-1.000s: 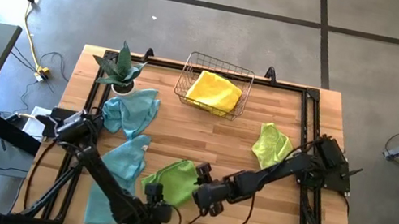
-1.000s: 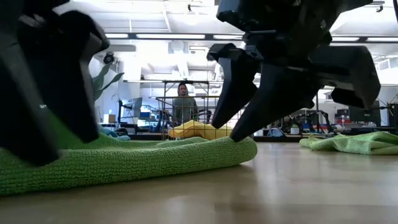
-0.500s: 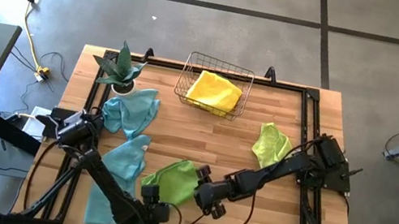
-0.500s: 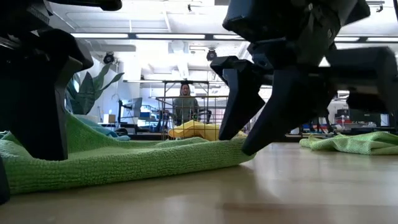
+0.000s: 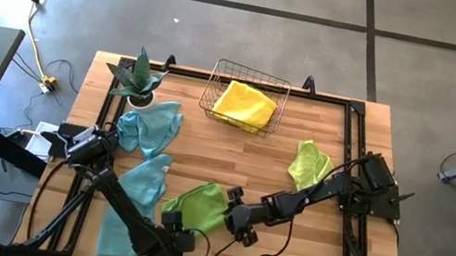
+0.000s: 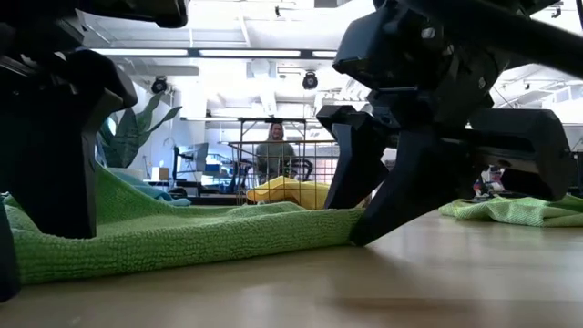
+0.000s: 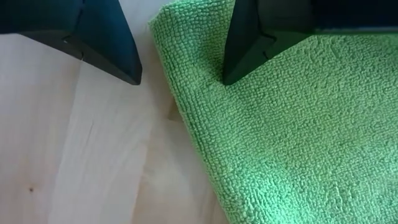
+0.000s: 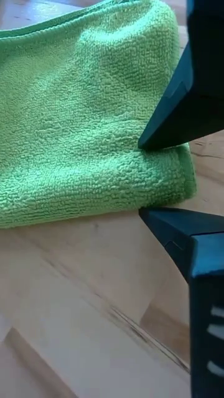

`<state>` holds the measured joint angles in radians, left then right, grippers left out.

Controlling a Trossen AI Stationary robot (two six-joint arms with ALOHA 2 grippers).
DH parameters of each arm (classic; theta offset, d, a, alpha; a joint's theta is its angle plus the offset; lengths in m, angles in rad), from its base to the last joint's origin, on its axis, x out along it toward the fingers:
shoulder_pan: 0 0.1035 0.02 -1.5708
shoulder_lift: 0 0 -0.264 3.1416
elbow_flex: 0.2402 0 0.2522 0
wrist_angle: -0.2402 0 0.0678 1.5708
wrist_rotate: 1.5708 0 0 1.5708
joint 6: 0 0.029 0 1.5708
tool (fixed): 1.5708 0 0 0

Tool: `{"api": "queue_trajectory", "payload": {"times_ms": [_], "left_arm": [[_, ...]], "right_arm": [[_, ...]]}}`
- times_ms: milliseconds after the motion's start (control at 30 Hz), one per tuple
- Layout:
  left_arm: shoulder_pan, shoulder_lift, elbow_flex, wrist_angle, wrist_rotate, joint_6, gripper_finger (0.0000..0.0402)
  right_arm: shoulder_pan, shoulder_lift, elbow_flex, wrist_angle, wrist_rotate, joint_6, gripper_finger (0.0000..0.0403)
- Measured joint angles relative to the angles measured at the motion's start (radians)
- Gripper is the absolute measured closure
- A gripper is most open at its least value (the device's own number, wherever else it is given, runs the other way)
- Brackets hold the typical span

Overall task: Fold microfiber towels
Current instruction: Put the green microfiber towel into the wire basket

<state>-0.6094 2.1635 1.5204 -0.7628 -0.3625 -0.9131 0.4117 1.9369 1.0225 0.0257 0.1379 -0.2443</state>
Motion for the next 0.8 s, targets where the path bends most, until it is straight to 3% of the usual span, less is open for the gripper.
{"api": "queue_trajectory", "payload": {"times_ms": [433, 567, 733, 800], "left_arm": [[0.013, 0.002, 0.0, 0.001, -0.007, -0.016, 0.0226], [0.014, 0.003, 0.0, -0.016, 0.0, -0.035, 0.0272], [0.014, 0.003, -0.001, -0.051, -0.001, -0.051, 0.0359], [0.015, 0.003, -0.001, -0.055, -0.001, -0.037, 0.0388]], "right_arm": [[-0.011, 0.068, 0.004, 0.061, 0.025, 0.02, 0.0256], [-0.01, 0.069, 0.004, 0.046, 0.026, 0.021, 0.0299], [0.008, 0.071, 0.004, 0.035, 0.03, 0.034, 0.0384], [0.017, 0.071, 0.004, 0.034, 0.043, 0.035, 0.0395]]}}
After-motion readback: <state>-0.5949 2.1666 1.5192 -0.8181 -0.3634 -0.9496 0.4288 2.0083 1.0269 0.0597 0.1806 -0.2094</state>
